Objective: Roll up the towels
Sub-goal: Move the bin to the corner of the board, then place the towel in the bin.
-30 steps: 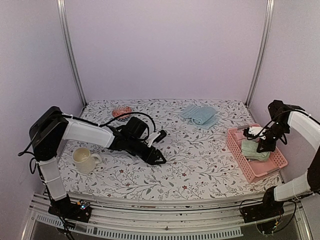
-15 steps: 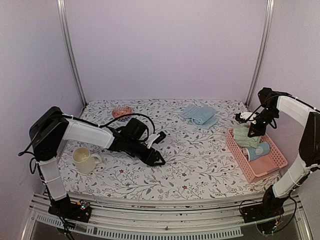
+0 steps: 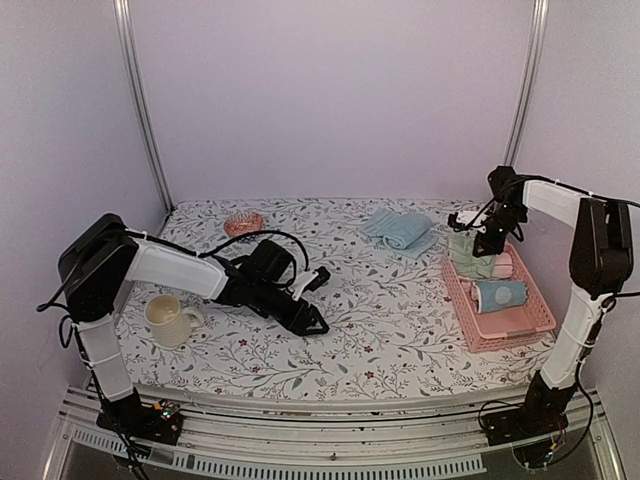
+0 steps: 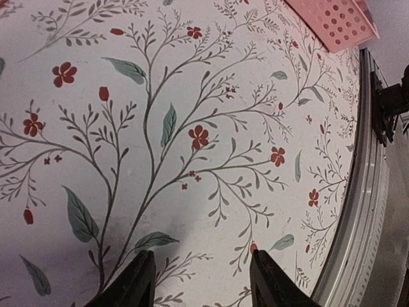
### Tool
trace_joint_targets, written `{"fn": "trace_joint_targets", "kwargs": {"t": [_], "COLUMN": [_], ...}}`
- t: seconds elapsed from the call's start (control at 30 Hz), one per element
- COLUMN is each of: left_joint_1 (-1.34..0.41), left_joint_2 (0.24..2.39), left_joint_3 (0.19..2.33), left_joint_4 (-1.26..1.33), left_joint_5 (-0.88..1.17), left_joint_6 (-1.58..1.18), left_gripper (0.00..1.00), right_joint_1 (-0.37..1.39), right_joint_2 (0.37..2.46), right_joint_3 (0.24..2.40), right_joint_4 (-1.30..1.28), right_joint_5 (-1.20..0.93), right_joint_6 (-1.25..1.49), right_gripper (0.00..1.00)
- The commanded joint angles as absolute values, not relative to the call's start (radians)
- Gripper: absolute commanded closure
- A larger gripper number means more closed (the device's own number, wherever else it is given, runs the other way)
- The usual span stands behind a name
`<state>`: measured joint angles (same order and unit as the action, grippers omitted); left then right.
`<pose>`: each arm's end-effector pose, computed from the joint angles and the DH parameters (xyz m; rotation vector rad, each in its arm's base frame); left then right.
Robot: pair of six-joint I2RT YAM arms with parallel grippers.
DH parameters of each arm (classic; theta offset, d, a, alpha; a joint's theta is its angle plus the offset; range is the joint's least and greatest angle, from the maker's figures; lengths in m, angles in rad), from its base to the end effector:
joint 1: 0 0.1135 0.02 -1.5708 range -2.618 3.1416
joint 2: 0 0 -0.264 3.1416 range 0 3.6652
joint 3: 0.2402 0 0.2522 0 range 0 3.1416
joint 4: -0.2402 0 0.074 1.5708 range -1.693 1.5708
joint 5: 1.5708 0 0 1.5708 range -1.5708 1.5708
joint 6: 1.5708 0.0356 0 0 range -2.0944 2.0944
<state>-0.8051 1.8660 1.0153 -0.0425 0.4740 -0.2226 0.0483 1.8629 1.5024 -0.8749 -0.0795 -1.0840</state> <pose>0.2445 -0.2778 0.1392 0.9591 2.4282 -0.9978 0.3819 0.0213 0.2327 -1.5221 2.3598 -0.1383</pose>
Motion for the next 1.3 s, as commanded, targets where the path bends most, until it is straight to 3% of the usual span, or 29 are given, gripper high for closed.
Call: {"fn": "trace_joint_targets", "kwargs": {"t": [0.0,0.23,0.4,0.57,0.83,1.27], "left_joint_1": [-0.812,-0.812,-0.813,-0.813,-0.818,-0.826], "left_joint_2": [1.835,1.819,1.797,1.813,1.852,1.838], "left_joint_3": [0.990,0.984,0.964,0.974,1.023,0.993], "left_joint_4": [-0.039,-0.049,-0.052,-0.045,-0.046,-0.040], "left_joint_5": [0.470,0.466,0.460,0.473,0.495,0.480], "left_joint_6": [-0.229,-0.230,-0.233,-0.233,-0.229,-0.230], "left_gripper": [0.48,0.48,0.48,0.48,0.48,0.48], "right_joint_1": [0.056,0.056,0.061,0.063,0.063,0.064], "right_joint_2": [1.953,2.062,1.958,1.694,1.440,1.345], "right_joint_3": [1.593,1.758,1.737,1.499,1.140,0.838], "right_joint_4": [-0.780,-0.752,-0.786,-0.725,-0.524,-0.276], "right_joint_5": [-0.051,-0.042,-0.058,-0.045,0.020,0.046], "right_joint_6": [-1.055,-1.064,-1.056,-1.068,-1.115,-1.195], "right_gripper": [0.97,0.97,0.97,0.97,0.97,0.97]}}
